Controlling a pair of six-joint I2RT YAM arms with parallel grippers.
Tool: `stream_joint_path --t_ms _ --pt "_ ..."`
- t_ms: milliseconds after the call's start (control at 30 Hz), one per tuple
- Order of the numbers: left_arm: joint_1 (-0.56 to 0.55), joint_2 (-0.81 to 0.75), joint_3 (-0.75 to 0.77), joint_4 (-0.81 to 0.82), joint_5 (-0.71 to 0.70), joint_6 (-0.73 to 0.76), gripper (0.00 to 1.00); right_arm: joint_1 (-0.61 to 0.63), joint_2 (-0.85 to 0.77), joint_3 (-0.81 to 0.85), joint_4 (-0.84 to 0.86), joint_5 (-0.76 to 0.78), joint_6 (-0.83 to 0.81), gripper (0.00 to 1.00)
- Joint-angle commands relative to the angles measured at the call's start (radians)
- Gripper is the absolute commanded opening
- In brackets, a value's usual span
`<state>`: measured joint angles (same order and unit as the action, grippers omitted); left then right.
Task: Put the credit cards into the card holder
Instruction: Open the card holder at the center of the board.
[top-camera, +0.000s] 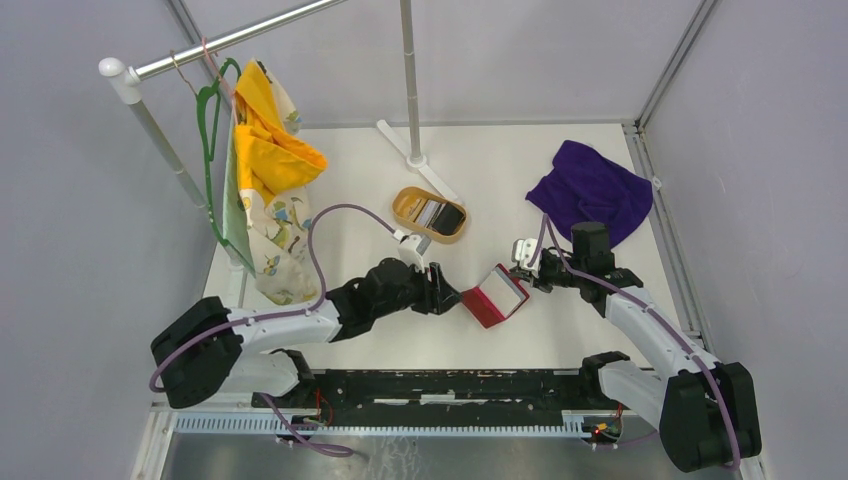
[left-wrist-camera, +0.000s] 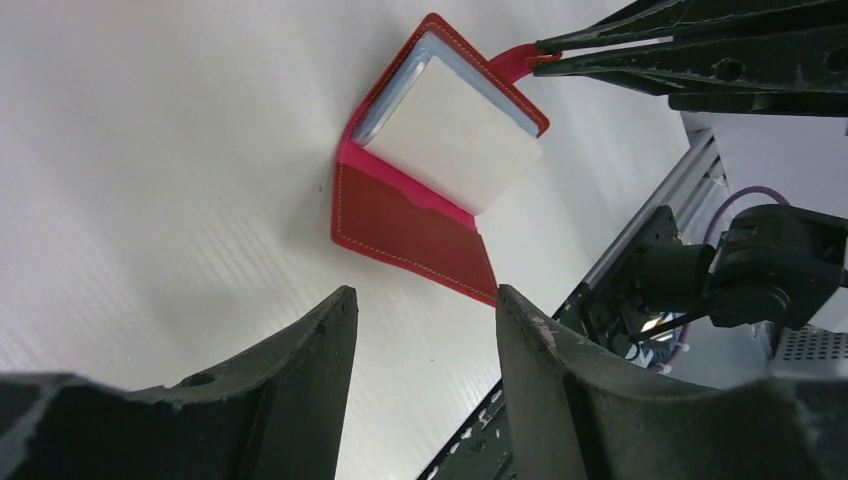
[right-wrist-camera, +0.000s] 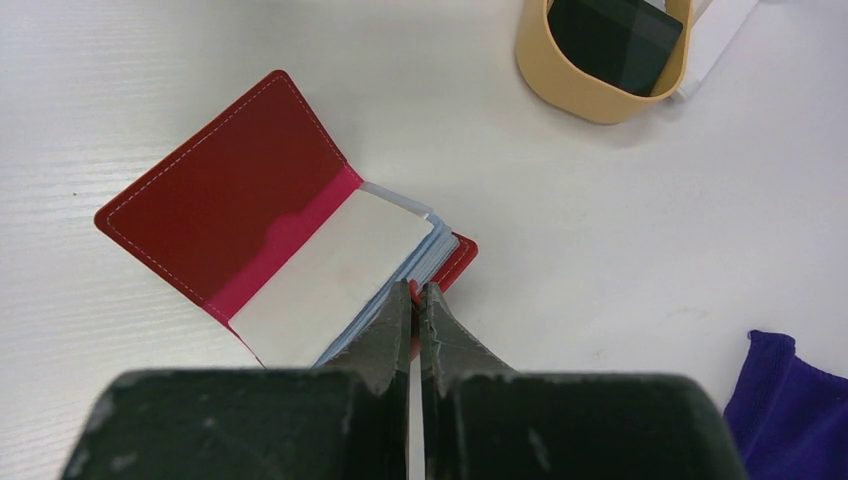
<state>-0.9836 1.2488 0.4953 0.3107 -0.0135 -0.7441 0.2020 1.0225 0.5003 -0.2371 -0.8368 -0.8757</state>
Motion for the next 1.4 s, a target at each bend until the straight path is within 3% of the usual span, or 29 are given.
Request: stream_joint_path --t_ms 0,367,567,733,833,1000,1067,1200,1367 --pt "0.000 0.054 0.087 0.089 0.088 -0.043 0.60 -0.005 0.003 0.006 0.025 -0.031 0.009 0.00" --pt "-0.007 0.409 0.219 0.171 0.219 -0.076 0.45 -0.005 0.029 0.012 0.003 -0.013 -0.012 0.00" --pt "0.002 0.541 0.220 0.068 0.145 -0.032 0.22 -0.016 0.069 0.033 -0.030 0.099 -0.025 0.03" --pt "0.040 0.578 0.204 0.023 0.096 0.009 0.15 -0.020 0.122 0.044 -0.040 0.251 0.000 0.07" --pt "0.057 0.585 0.233 -0.036 0.054 0.062 0.14 -0.026 0.161 0.072 -0.062 0.307 0.027 0.15" --pt "0.078 0.601 0.295 -0.118 0.017 0.147 0.13 -0.041 0.103 0.080 -0.036 0.286 0.085 0.48" --pt "0.080 0.613 0.320 -0.140 0.017 0.172 0.13 -0.044 0.060 0.065 -0.019 0.239 0.089 0.56" --pt "0.084 0.639 0.359 -0.163 0.017 0.197 0.13 -0.048 0.066 0.073 -0.072 0.136 0.057 0.56" --pt "0.085 0.636 0.363 -0.162 0.027 0.201 0.13 -0.049 0.125 0.106 -0.150 0.136 -0.005 0.53"
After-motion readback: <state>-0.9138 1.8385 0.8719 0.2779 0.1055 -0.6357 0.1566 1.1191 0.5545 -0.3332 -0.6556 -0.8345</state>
